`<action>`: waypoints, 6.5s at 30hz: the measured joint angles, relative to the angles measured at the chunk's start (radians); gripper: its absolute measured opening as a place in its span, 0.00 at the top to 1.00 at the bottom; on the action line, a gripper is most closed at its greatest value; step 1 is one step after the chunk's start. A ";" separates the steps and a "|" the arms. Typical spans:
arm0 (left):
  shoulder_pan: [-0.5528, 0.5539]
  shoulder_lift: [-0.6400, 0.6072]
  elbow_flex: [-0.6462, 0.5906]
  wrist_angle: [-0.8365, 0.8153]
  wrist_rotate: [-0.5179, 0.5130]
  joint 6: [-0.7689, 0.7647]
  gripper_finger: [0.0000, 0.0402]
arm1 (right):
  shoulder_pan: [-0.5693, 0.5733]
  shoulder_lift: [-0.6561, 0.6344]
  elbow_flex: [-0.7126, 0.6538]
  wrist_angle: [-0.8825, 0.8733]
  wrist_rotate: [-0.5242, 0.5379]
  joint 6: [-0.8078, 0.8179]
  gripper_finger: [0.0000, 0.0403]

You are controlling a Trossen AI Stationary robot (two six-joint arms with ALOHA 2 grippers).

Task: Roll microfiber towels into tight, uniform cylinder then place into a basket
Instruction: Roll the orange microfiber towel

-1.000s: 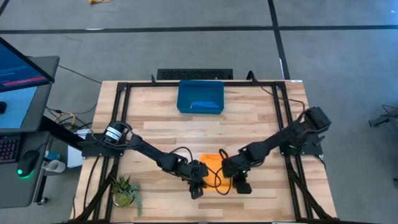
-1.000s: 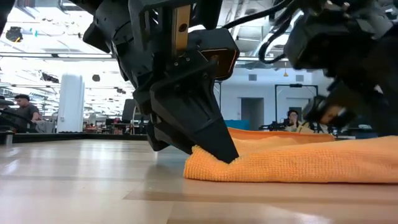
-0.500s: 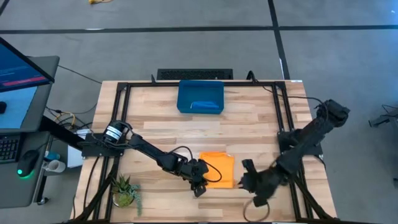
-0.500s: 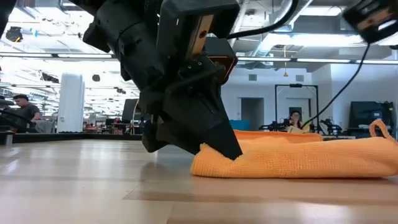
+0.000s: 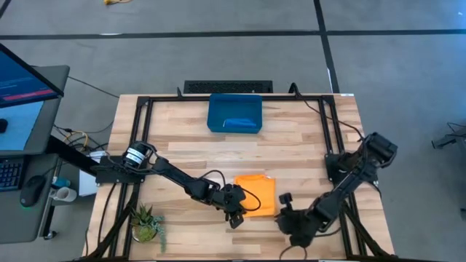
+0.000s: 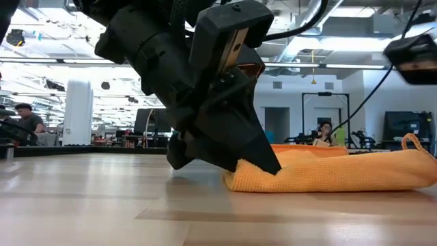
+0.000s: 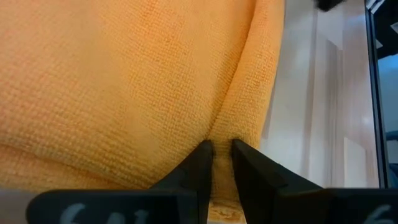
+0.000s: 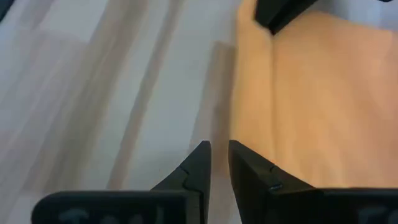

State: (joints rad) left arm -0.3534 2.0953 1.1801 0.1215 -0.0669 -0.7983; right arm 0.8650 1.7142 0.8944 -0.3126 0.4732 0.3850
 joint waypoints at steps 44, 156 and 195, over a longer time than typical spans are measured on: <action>-0.081 -0.153 0.000 -0.076 -0.075 0.367 0.85 | -0.224 0.126 0.003 0.068 -0.172 0.139 0.80; -0.033 -0.029 0.004 -0.154 -0.048 0.341 0.85 | -0.050 -0.185 -0.004 -0.129 -0.055 0.232 0.76; -0.031 -0.029 0.003 -0.151 -0.047 0.341 0.85 | -0.099 0.165 0.087 -0.134 0.128 0.063 0.51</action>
State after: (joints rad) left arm -0.3845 2.0659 1.1828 -0.0292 -0.1144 -0.4576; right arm 0.7662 1.8789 0.9814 -0.4462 0.6013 0.4484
